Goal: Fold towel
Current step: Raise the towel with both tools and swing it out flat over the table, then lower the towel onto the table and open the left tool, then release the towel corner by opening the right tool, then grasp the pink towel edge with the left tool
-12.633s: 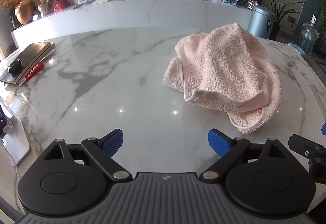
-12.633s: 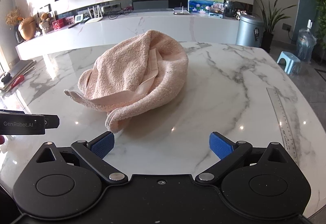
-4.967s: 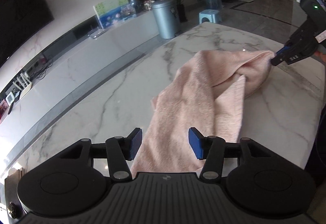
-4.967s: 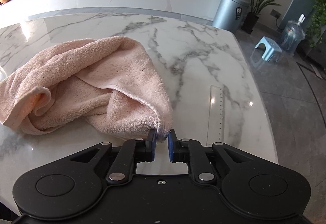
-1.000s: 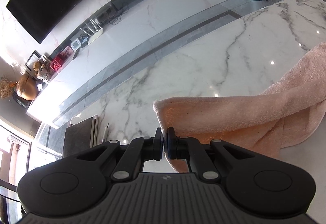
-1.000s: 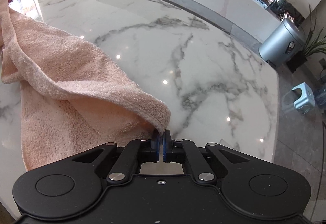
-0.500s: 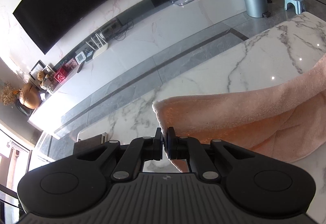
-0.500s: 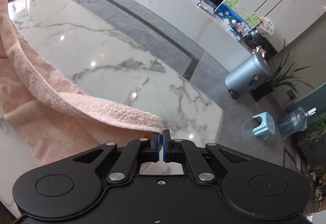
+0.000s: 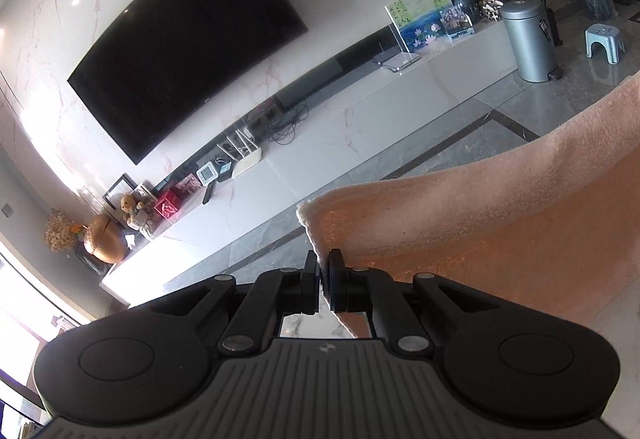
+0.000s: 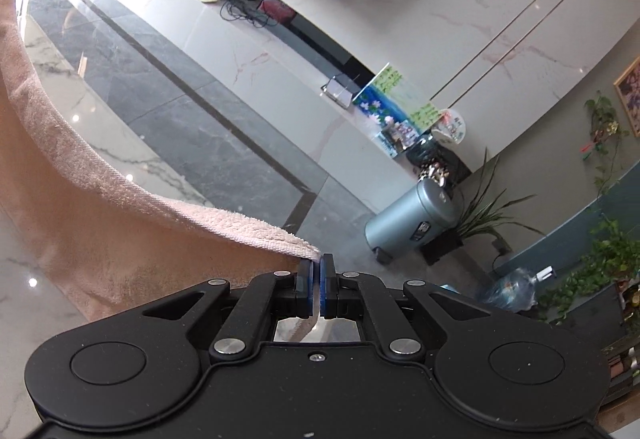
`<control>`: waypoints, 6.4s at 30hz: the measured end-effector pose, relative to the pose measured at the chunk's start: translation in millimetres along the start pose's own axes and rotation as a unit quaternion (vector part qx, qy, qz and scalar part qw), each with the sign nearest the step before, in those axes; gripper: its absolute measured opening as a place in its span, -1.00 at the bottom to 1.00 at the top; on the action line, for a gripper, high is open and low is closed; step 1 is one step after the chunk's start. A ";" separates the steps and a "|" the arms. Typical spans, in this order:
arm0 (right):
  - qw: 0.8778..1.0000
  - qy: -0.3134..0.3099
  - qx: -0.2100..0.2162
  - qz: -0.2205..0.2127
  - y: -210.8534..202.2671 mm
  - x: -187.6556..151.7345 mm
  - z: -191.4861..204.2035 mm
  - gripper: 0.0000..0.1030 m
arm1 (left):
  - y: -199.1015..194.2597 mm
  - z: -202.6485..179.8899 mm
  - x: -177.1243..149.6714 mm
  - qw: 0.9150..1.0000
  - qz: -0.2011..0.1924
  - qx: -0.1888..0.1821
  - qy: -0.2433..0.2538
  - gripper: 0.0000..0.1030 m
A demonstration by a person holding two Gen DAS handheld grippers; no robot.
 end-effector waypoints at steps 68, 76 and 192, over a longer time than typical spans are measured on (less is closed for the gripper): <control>0.922 -0.200 0.273 0.188 -19.4 -167.7 153.7 -0.98 | 29.5 -60.2 -157.2 0.981 0.160 -0.113 0.014 -0.93; 0.928 -0.138 0.276 0.209 -2.5 -190.6 146.2 -0.83 | 27.6 -76.7 -163.7 0.979 0.164 -0.118 0.012 -0.93; 0.934 0.035 0.267 0.236 113.1 -92.5 205.9 -0.37 | 169.7 -23.3 -167.7 0.924 0.228 -0.202 -0.233 -0.20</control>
Point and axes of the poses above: each gripper's, at about its wrist camera, not at the fingertips, and y roughly the way its jaws point, z to its left, x to its top, the point moved 4 cm from there along y, roughly the way its jaws point, and after that the axes turned 7 degrees about -x, right-handed, at the moved point
